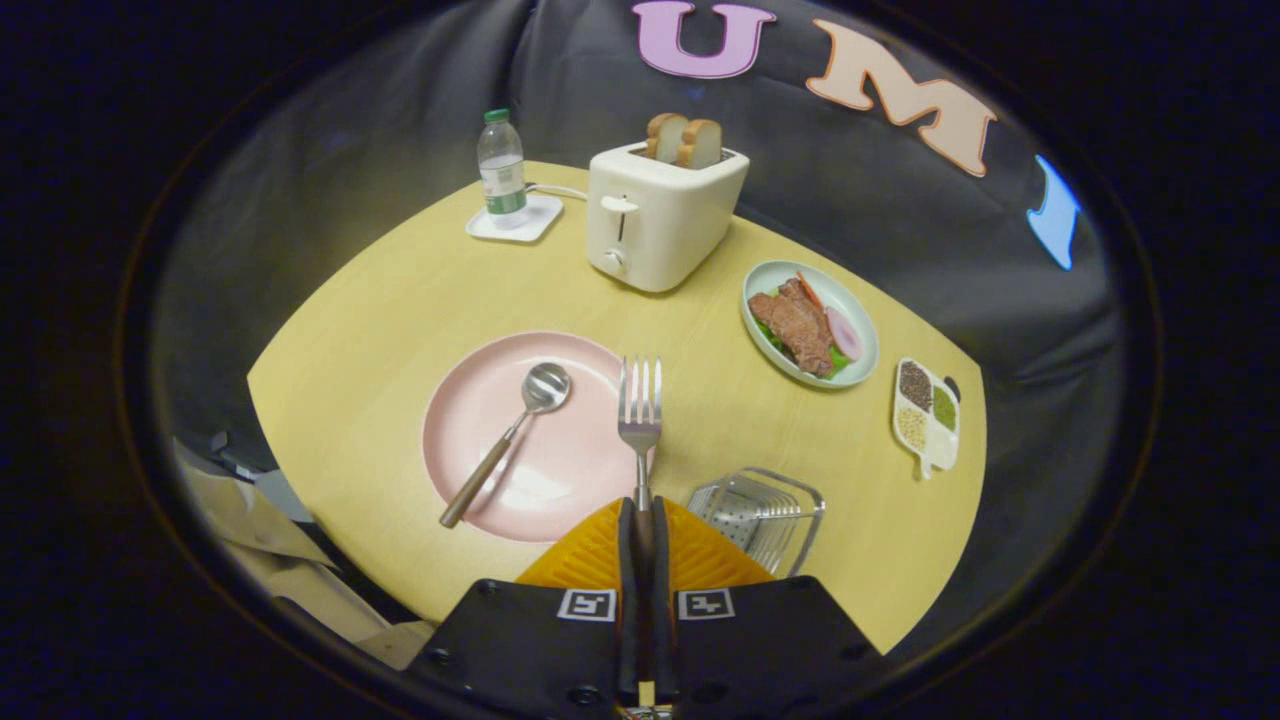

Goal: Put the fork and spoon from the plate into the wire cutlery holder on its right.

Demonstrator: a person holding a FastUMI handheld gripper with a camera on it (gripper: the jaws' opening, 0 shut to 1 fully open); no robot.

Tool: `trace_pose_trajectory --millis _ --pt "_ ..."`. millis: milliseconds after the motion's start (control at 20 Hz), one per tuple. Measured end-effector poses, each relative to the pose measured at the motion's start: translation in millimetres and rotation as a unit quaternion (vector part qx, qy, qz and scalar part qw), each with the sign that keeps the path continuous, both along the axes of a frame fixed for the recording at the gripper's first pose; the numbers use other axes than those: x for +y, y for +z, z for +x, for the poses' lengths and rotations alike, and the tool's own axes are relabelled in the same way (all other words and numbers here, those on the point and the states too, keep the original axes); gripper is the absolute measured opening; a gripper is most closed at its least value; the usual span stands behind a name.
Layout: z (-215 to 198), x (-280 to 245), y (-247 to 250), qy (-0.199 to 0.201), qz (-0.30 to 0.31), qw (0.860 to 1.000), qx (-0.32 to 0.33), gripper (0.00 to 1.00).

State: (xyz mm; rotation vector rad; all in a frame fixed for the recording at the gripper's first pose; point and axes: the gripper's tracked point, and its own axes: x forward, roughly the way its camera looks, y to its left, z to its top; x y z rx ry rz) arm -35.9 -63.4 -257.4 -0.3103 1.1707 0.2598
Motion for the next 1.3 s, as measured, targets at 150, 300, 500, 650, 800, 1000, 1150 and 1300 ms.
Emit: trace_pose_trajectory --millis 150,300,500,650,800,1000,1150,1300 --pt "-6.1 -14.4 7.9 -0.001 0.004 1.0 0.011 0.08" --pt "-12.4 -34.5 13.1 0.002 -0.004 1.0 0.023 0.09" --pt "-20.7 -62.5 16.3 0.001 -0.014 0.999 0.043 0.08" --pt "-26.8 -77.7 16.2 0.007 -0.013 0.998 0.057 0.09" --pt "-33.6 -90.8 13.1 0.014 -0.013 0.997 0.076 0.09" --pt "-41.0 -104.2 9.3 0.027 -0.017 0.994 0.104 0.08" --pt "-41.7 -104.5 5.8 0.046 -0.016 0.99 0.13 0.09" --pt "-39.5 -107.5 -2.1 0.054 -0.02 0.985 0.162 0.09"
